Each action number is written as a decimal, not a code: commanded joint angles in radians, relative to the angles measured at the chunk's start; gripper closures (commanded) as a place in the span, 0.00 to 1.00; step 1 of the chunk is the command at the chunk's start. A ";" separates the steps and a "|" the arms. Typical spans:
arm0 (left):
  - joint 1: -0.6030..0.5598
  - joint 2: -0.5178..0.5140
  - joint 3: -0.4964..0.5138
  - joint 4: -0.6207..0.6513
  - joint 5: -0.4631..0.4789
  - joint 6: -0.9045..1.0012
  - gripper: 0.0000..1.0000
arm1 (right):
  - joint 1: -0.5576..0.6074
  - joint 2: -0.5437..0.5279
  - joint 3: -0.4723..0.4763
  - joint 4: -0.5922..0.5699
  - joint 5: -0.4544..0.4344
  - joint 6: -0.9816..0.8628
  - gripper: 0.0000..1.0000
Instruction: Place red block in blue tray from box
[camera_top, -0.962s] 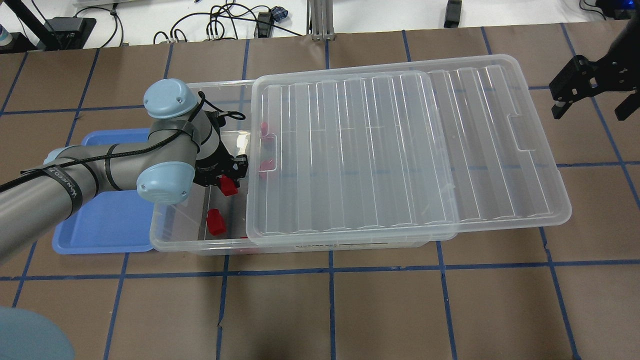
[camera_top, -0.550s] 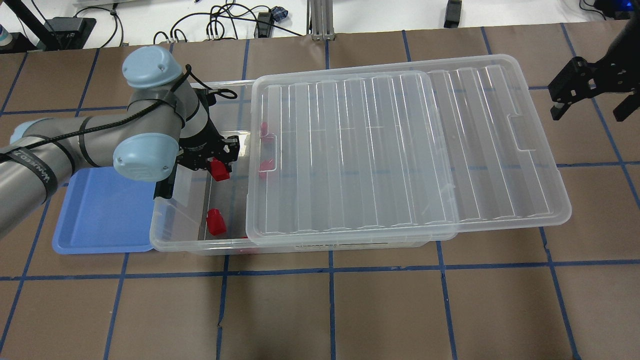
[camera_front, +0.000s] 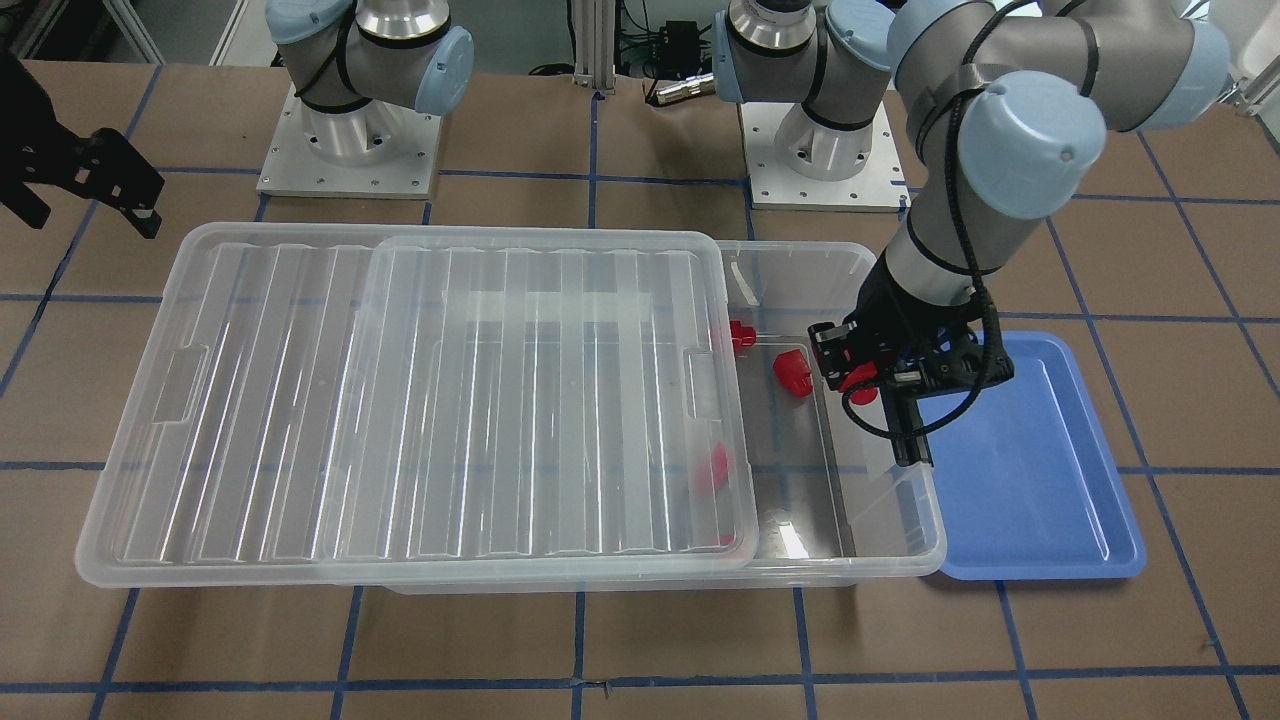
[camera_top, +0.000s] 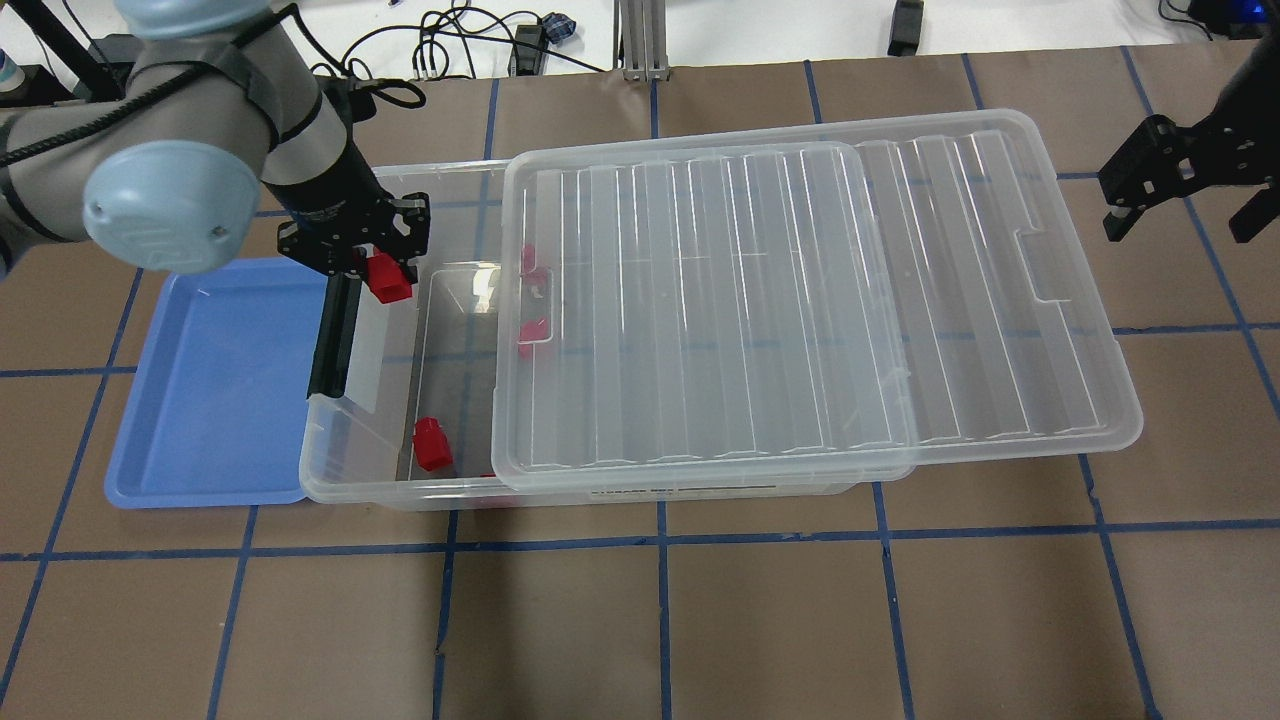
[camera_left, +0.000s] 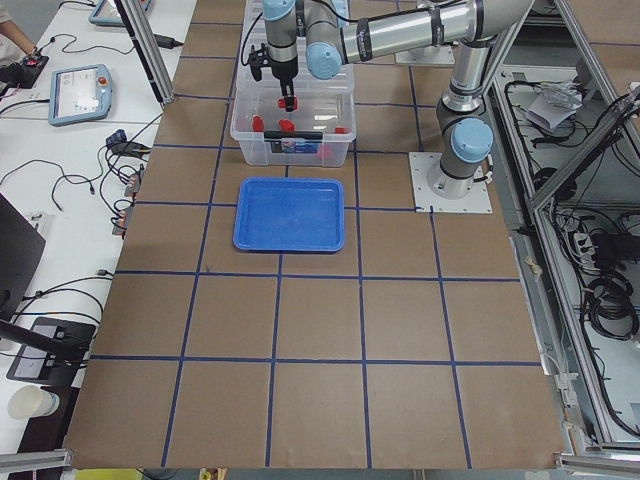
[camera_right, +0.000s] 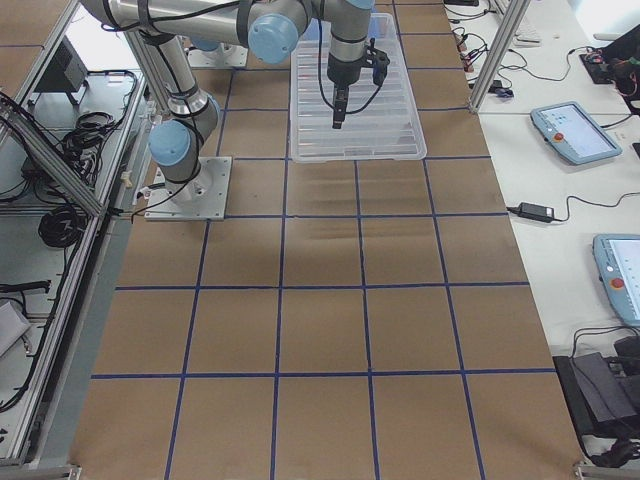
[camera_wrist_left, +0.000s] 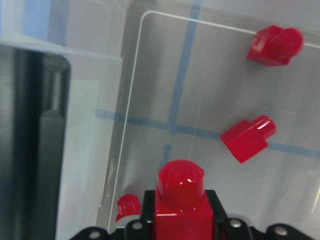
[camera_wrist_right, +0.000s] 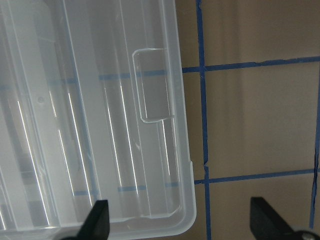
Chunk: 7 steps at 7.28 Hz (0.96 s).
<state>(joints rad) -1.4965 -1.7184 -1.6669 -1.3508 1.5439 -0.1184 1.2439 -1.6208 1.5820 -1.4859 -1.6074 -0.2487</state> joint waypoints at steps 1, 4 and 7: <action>0.141 -0.016 0.006 -0.004 -0.005 0.168 0.91 | -0.012 0.019 0.000 -0.008 -0.008 -0.017 0.00; 0.323 -0.111 0.001 0.065 -0.013 0.397 0.98 | -0.090 0.117 0.000 -0.137 -0.011 -0.027 0.00; 0.348 -0.216 -0.055 0.187 -0.030 0.427 0.99 | -0.095 0.252 0.000 -0.290 -0.098 -0.087 0.00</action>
<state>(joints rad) -1.1564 -1.8952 -1.6907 -1.2263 1.5176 0.3002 1.1509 -1.4265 1.5820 -1.7185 -1.6948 -0.3123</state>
